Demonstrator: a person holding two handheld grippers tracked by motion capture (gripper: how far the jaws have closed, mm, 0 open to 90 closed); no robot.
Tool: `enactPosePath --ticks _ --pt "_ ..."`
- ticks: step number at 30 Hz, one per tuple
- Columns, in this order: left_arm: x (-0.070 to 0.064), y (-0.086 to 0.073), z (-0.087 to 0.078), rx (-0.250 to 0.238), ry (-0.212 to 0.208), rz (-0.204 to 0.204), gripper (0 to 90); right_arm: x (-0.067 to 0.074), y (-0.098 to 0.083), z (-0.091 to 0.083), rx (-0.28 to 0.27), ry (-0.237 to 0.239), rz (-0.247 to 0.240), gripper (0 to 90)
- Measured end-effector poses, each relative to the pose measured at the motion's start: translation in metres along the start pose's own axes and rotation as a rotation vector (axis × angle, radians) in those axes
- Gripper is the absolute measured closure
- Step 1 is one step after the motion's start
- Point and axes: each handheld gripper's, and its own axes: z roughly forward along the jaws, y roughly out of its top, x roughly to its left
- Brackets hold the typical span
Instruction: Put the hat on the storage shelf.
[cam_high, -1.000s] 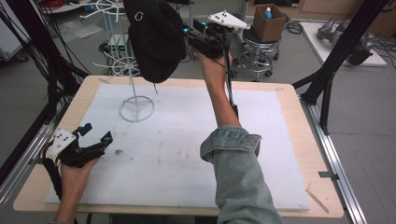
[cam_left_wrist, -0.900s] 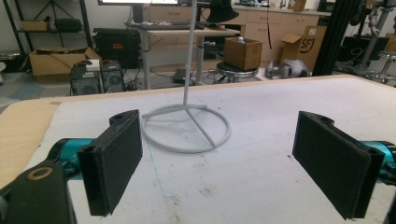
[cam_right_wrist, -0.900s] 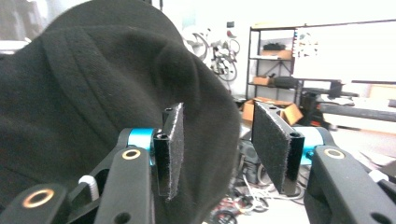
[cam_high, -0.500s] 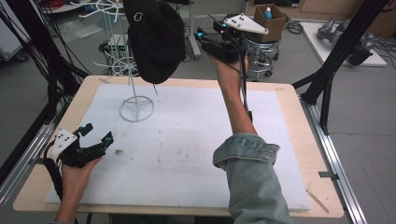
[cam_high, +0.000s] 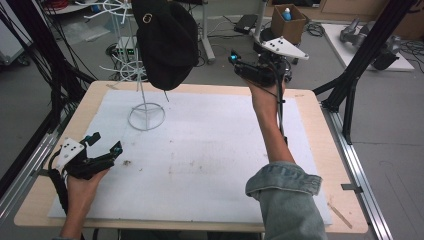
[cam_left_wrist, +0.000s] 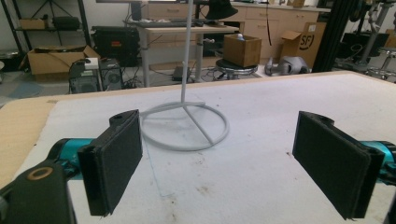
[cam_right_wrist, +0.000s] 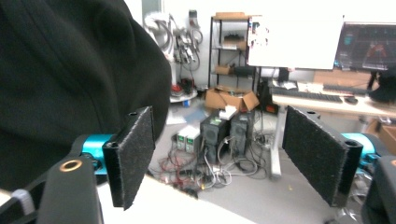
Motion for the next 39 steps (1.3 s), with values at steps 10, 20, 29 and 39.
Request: enactPosePath --ticks 10,20,29,39 --pt "-0.002 0.000 0.002 0.007 -0.008 0.008 16.1 -0.007 -0.023 -0.027 -0.003 -0.050 -0.013 17.9" --pt "0.001 -0.002 -0.003 0.012 0.009 0.011 16.2 -0.016 -0.059 -0.051 0.033 -0.090 -0.021 14.2" --pt "0.002 -0.001 -0.005 0.006 0.015 0.009 16.1 -0.017 -0.079 -0.074 0.034 -0.108 -0.026 12.7" --pt "0.001 -0.002 -0.004 0.009 0.014 0.011 16.1 -0.017 -0.114 -0.103 0.043 -0.128 0.007 12.5"
